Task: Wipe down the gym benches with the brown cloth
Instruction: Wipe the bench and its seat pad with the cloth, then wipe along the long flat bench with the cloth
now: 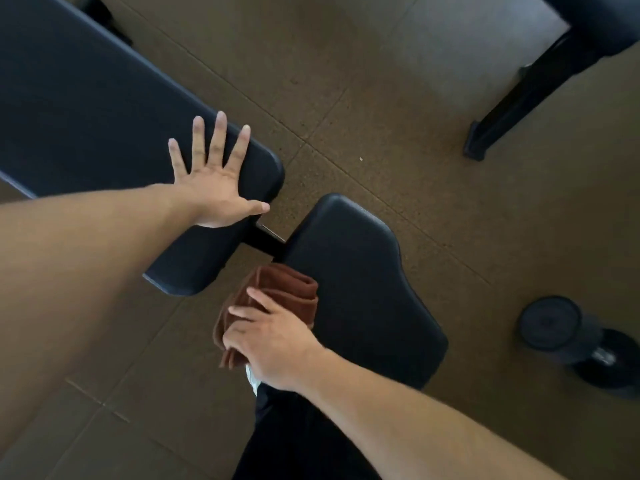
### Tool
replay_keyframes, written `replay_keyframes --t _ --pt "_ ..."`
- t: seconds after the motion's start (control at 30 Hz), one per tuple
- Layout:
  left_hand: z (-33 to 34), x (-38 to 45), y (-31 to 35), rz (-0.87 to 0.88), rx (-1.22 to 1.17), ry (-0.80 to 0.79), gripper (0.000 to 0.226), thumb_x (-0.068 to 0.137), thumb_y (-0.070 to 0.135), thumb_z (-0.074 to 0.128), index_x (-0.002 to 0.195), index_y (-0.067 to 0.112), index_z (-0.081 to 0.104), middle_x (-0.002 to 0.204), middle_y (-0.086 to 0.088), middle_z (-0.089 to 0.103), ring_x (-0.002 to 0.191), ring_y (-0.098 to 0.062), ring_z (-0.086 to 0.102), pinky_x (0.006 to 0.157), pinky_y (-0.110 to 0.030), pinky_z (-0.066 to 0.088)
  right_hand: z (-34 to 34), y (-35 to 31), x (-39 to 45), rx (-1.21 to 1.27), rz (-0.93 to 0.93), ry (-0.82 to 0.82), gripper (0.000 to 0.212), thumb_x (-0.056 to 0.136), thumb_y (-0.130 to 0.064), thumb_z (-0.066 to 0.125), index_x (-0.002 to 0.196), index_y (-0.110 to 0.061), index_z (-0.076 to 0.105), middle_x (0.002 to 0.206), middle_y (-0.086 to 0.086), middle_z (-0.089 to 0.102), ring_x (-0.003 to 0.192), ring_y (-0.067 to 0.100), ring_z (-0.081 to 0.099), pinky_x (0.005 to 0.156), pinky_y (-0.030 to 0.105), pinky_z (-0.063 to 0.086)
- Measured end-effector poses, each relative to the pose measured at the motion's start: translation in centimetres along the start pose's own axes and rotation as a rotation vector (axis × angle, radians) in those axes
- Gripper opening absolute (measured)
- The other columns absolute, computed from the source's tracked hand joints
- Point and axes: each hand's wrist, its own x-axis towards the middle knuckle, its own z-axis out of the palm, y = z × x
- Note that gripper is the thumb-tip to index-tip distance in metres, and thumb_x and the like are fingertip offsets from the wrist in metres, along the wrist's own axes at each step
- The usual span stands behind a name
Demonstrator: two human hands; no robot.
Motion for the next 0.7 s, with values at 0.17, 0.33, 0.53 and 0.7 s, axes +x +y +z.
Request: replay_keyframes --t 0.17,0.33,0.53,0.7 --pt "2.7 -3.0 -1.1 0.032 -0.064 -0.025 0.107 0.095 0.066 0.051 0.152 0.037 -0.034 0.157 0.003 -0.048 0.145 -0.026 -0.044 0.122 -0.051 -0.02 -0.3 0.8 -3.4 0.019 -0.026 -0.003 0.036 0.093 -0.017 0.069 0.129 -0.017 0.067 0.149 -0.004 0.062 0.159 0.02 0.026 0.131 0.041 -0.007" --pt "7.3 -8.8 -1.8 0.061 -0.133 -0.113 0.105 0.095 0.066 0.05 0.152 0.037 -0.033 0.151 0.005 -0.054 0.14 -0.024 -0.051 0.124 -0.051 -0.02 -3.3 4.2 -11.6 -0.033 0.292 0.154 0.04 0.085 -0.008 0.074 0.122 -0.021 0.068 0.152 -0.009 0.058 0.158 0.021 0.029 0.132 0.052 0.007" --pt "11.0 -12.7 4.9 0.102 -0.269 -0.266 0.085 0.101 0.059 0.046 0.163 0.032 -0.006 0.165 -0.002 -0.035 0.151 -0.023 -0.034 0.127 -0.045 -0.009 -7.2 7.3 -18.8 0.095 0.572 0.031 0.049 0.102 -0.012 0.055 0.145 -0.034 0.051 0.168 -0.025 0.029 0.161 0.005 0.004 0.127 0.041 0.028" --pt "8.8 -10.8 15.6 0.132 -0.538 -0.329 0.08 0.101 0.056 0.051 0.163 0.036 0.006 0.171 0.012 -0.015 0.155 -0.011 -0.021 0.129 -0.038 0.003 -11.3 11.8 -19.3 0.487 0.823 0.097 0.03 0.105 -0.039 0.053 0.133 -0.045 0.057 0.136 -0.02 0.066 0.127 0.011 0.061 0.107 0.033 0.047"
